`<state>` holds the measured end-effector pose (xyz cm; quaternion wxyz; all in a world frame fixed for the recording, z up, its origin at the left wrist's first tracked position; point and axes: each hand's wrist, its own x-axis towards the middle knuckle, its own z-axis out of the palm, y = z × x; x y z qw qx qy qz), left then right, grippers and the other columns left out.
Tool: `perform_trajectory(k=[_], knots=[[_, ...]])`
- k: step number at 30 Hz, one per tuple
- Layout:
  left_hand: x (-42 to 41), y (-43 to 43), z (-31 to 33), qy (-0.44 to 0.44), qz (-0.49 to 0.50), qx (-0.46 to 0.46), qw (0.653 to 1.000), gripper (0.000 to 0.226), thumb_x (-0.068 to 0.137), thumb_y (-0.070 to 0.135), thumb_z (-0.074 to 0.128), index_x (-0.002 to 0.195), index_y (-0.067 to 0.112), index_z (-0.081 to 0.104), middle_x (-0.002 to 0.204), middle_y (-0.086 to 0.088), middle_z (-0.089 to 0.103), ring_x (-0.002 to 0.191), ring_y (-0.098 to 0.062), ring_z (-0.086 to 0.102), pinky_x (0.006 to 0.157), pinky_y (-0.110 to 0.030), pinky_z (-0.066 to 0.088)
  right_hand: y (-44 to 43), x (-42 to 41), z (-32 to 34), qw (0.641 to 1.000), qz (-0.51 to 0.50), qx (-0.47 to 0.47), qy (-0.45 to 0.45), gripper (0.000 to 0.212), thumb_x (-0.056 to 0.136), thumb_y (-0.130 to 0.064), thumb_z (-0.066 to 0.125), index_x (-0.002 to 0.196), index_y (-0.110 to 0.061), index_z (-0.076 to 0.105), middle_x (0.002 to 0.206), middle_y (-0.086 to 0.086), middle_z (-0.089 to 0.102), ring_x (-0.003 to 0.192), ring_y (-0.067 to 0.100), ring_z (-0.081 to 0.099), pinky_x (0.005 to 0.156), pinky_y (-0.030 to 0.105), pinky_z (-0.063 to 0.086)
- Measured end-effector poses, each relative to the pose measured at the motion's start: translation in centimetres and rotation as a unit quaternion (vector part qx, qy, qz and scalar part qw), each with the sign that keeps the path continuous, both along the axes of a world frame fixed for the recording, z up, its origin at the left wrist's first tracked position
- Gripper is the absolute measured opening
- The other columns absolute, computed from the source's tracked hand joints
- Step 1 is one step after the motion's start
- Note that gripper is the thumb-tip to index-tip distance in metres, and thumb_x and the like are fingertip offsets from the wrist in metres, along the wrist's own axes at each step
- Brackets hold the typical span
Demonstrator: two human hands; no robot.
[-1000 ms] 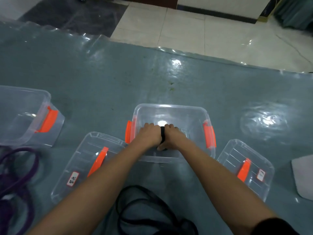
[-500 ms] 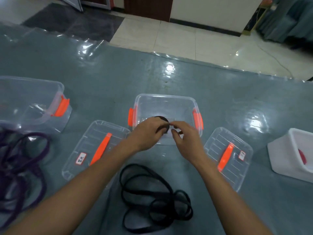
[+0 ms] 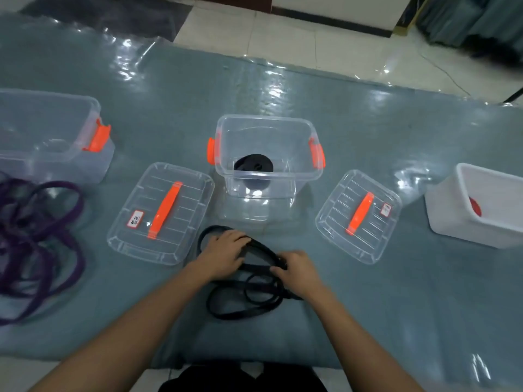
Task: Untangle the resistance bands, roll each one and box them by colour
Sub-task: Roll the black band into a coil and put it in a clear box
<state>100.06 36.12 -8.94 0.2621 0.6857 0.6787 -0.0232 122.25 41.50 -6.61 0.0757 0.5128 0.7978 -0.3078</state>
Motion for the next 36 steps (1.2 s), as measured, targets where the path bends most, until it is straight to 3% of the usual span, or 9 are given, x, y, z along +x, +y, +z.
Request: perform_trajectory(k=[5,10,15,19,22,25,28,32,36], knots=[[0.8,-0.7,-0.5,0.018,0.023,0.048,0.998,0.057,0.095,0.036,0.057,0.149,0.027,0.040,0.154,0.005,0.040,0.143,-0.019,0.031,0.112,-0.045,0.028,-0.5,-0.3,-0.1,0.998,-0.034,0.052,0.012,0.025,0.086,-0.028,0.067,0.109,-0.021,0.073,0.102,0.006,0.074,0.105,0.028,0.061,0.088,0.035,0.049],[1.2,0.3,1.1,-0.013,0.048,0.099,0.994,0.060,0.095,0.038,0.059,0.151,0.028,0.040,0.155,0.004,0.042,0.144,-0.020,0.035,0.115,-0.046,0.026,0.5,-0.6,2.7,0.981,-0.115,0.056,0.145,0.016,0.079,-0.019,0.077,0.095,-0.022,0.075,0.079,-0.011,0.068,0.071,0.009,0.059,0.073,0.027,0.051],[1.8,2.3,5.4,-0.177,0.055,0.147,0.972,0.054,0.094,0.033,0.069,0.145,0.028,0.050,0.142,0.003,0.060,0.130,-0.017,0.054,0.110,-0.040,0.043,2.3,-1.3,8.0,0.961,-0.087,0.086,0.250,0.018,0.081,-0.014,0.077,0.095,-0.025,0.073,0.085,-0.013,0.067,0.079,-0.002,0.061,0.071,0.007,0.043],[2.3,3.6,9.7,-0.292,0.094,0.159,0.939,0.025,0.097,0.027,0.067,0.122,0.025,0.067,0.102,0.007,0.074,0.092,-0.003,0.067,0.089,-0.028,0.053,3.3,-1.5,13.1,0.933,-0.082,0.131,0.324,0.016,0.084,-0.013,0.077,0.096,-0.022,0.073,0.087,-0.017,0.065,0.084,-0.003,0.060,0.071,0.008,0.044],[2.1,5.1,13.8,-0.358,0.103,0.202,0.906,0.011,0.100,0.019,0.060,0.104,0.019,0.071,0.085,0.003,0.073,0.078,-0.011,0.070,0.078,-0.030,0.056,4.0,-1.7,16.3,0.914,-0.089,0.165,0.360,0.014,0.085,-0.012,0.076,0.098,-0.020,0.074,0.089,-0.011,0.067,0.085,0.003,0.061,0.072,0.015,0.048],[1.5,6.3,17.9,-0.418,0.127,0.250,0.864,0.013,0.099,0.017,0.061,0.103,0.021,0.073,0.081,-0.005,0.073,0.074,-0.024,0.071,0.074,-0.038,0.059,4.8,-1.7,18.8,0.885,-0.110,0.208,0.403,0.019,0.087,-0.009,0.073,0.102,-0.020,0.074,0.092,-0.009,0.068,0.086,0.004,0.063,0.073,0.012,0.048],[1.2,7.1,20.6,-0.451,0.136,0.277,0.837,0.014,0.097,0.014,0.064,0.101,0.024,0.074,0.077,-0.008,0.072,0.068,-0.027,0.068,0.070,-0.043,0.058,5.3,-1.6,20.1,0.882,-0.084,0.259,0.384,0.022,0.088,-0.011,0.071,0.108,-0.022,0.072,0.094,-0.010,0.066,0.085,0.005,0.062,0.076,0.017,0.051],[1.7,7.3,22.4,-0.478,0.131,0.283,0.821,0.019,0.097,0.012,0.061,0.100,0.025,0.074,0.075,-0.006,0.069,0.061,-0.018,0.060,0.066,-0.043,0.059,5.2,-1.5,19.6,0.928,-0.032,0.285,0.236,0.018,0.093,-0.011,0.062,0.105,-0.017,0.074,0.100,-0.002,0.072,0.079,0.002,0.054,0.080,0.031,0.052],[1.6,7.0,23.2,-0.491,0.150,0.292,0.807,0.020,0.098,0.009,0.061,0.099,0.024,0.074,0.072,0.000,0.069,0.056,-0.014,0.058,0.055,-0.026,0.052,4.7,-1.3,19.7,0.922,-0.078,0.242,0.293,0.023,0.093,-0.018,0.065,0.115,-0.020,0.072,0.098,-0.011,0.072,0.083,0.000,0.063,0.084,0.026,0.055]])
